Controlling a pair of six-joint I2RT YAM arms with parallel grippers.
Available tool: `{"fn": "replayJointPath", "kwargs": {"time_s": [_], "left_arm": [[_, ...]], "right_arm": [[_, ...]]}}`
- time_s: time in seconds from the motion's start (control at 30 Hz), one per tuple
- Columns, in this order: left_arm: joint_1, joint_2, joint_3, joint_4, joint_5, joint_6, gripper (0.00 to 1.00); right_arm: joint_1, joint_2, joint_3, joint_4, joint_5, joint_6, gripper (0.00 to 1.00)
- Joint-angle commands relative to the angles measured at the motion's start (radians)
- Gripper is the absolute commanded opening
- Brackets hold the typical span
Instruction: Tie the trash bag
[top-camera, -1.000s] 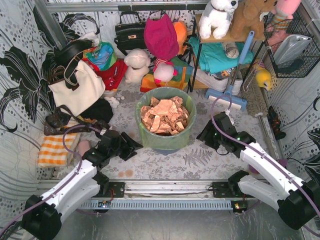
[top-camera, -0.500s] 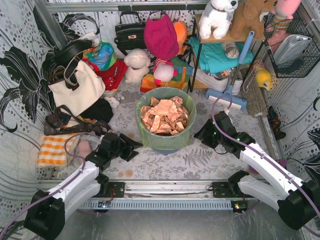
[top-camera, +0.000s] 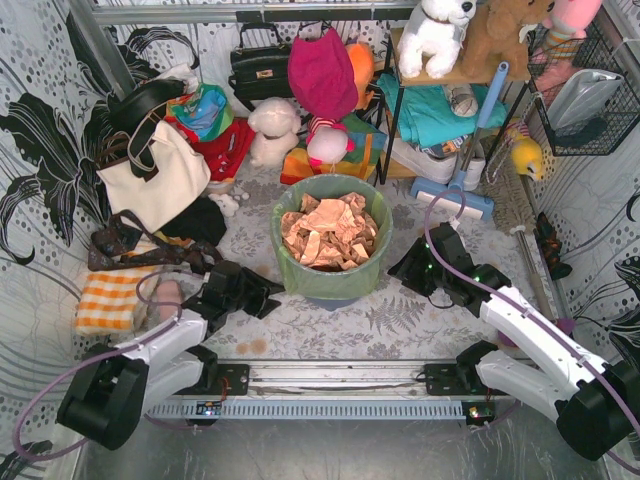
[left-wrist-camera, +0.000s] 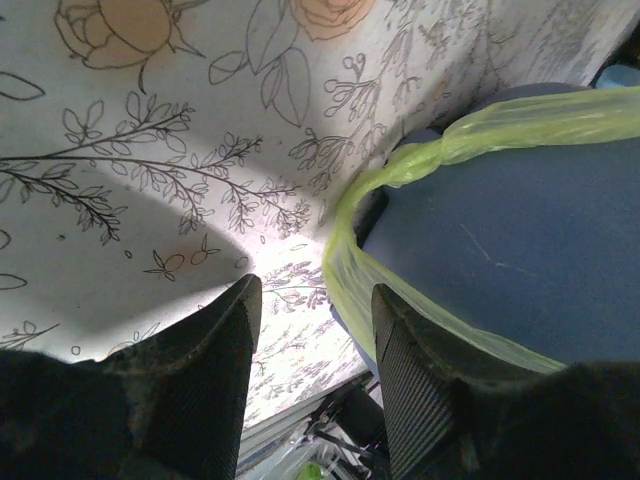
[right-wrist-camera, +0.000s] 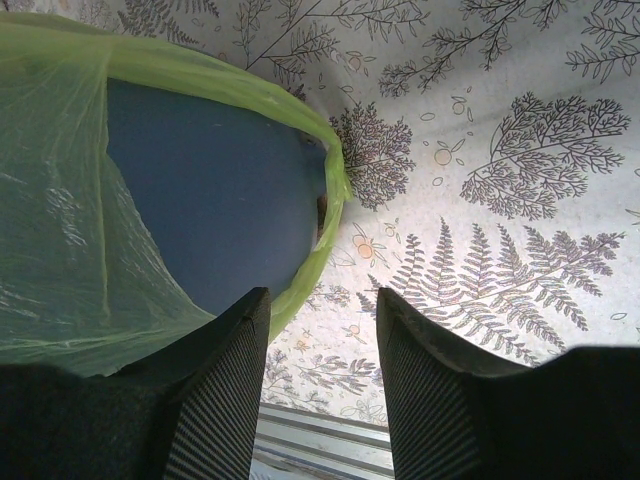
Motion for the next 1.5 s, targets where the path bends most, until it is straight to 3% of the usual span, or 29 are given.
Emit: {"fn": "replayJointPath", "kwargs": {"time_s": [0.0,0.37,0.9,1.23,1.47], "left_arm": [[0.004,0.055,0.023,0.11,0.07,0.003,0.56],[0.004,0.194,0.011,0.274,0.13,-0.013,0.55],[0.005,0.273,-0.001,0.346,0.131,-0.005,0.32],[0.007,0.233,0.02,0.259,0.081,0.052,0.04],[0.009,0.085,0.096,0.02,-0.042,0.149,0.0]], "right_arm": [[-0.002,-0.004,0.017,0.006,0.0,0.023,0.46],[-0.003,-0.044,-0.002,-0.012,0.016,0.048,0.46],[-0.003,-0.051,-0.008,-0.012,0.02,0.05,0.45],[-0.003,-0.004,-0.04,0.033,-0.048,0.036,0.44],[-0.003,0.1,-0.095,0.179,-0.189,0.053,0.41]]}}
